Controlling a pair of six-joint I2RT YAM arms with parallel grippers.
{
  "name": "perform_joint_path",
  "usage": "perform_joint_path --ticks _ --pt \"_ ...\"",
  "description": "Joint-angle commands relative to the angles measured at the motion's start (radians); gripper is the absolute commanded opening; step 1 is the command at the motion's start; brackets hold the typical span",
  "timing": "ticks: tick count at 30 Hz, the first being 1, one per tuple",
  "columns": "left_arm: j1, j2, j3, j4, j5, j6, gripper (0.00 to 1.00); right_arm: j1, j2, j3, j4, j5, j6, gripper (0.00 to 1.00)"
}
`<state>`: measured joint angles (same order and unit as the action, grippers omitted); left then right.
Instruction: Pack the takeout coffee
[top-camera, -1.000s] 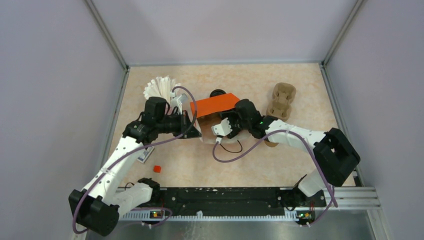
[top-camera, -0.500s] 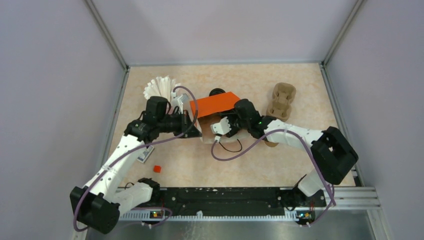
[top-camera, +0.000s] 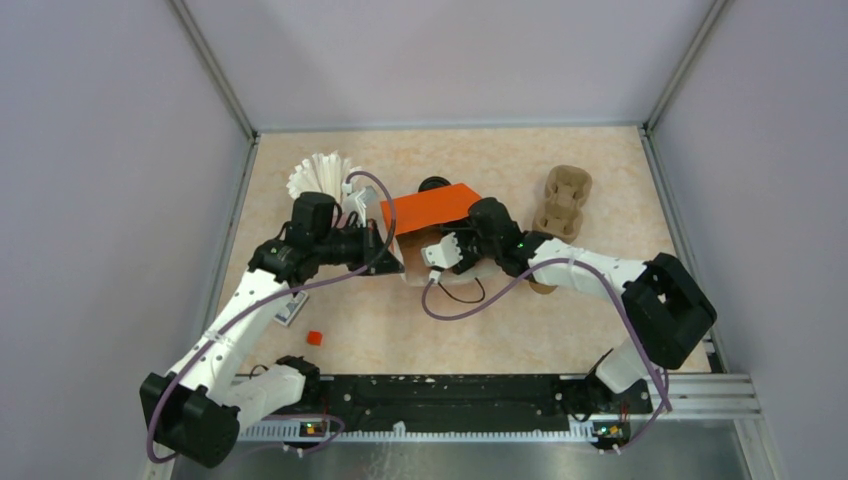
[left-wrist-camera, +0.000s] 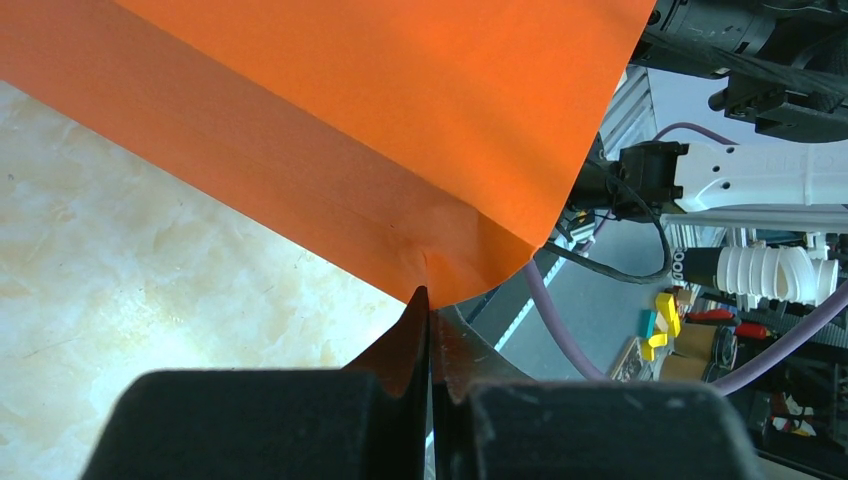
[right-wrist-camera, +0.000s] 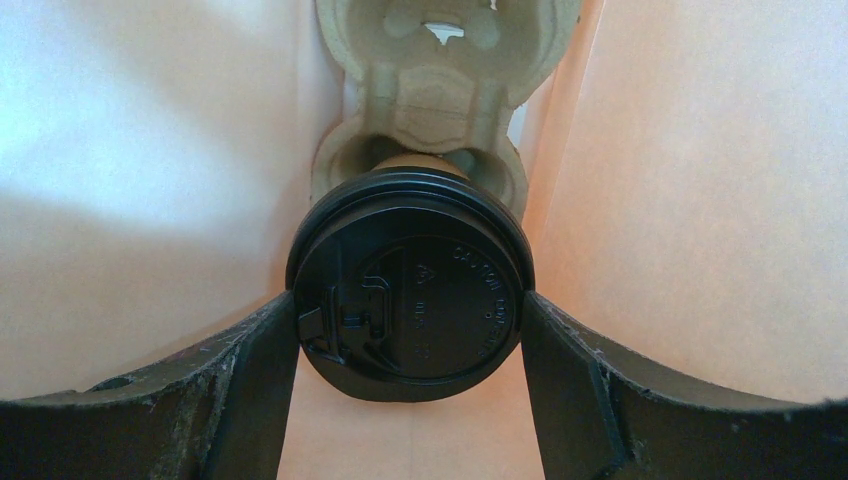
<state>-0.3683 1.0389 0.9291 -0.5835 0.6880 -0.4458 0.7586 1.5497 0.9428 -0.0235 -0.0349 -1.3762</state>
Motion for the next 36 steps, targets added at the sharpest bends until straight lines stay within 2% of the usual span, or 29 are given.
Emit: perform_joint_path --ticks 1,6,9,25,29,36 --pt "-0.001 -0.004 0.013 0.038 0.011 0.009 0.0 -0.012 -0.033 0.038 -0.063 0.001 0.042 0.62" --pt "-0.001 0.002 0.0 0.057 0.012 0.0 0.0 -0.012 -0.08 0.023 -0.089 -0.007 0.063 0.67" --pt "-0.001 0.005 0.002 0.069 0.015 -0.004 0.0 -0.01 -0.101 0.022 -0.123 -0.012 0.068 0.74" --pt "-0.001 0.034 0.02 0.082 0.027 -0.006 0.0 -0.006 -0.169 0.025 -0.219 -0.064 0.079 0.82" --pt "-0.001 0.036 0.025 0.082 0.022 -0.008 0.0 -0.005 -0.175 0.035 -0.257 -0.075 0.081 0.89" --pt "-0.001 0.039 0.026 0.081 0.019 -0.01 0.0 -0.004 -0.186 0.051 -0.28 -0.052 0.088 0.89"
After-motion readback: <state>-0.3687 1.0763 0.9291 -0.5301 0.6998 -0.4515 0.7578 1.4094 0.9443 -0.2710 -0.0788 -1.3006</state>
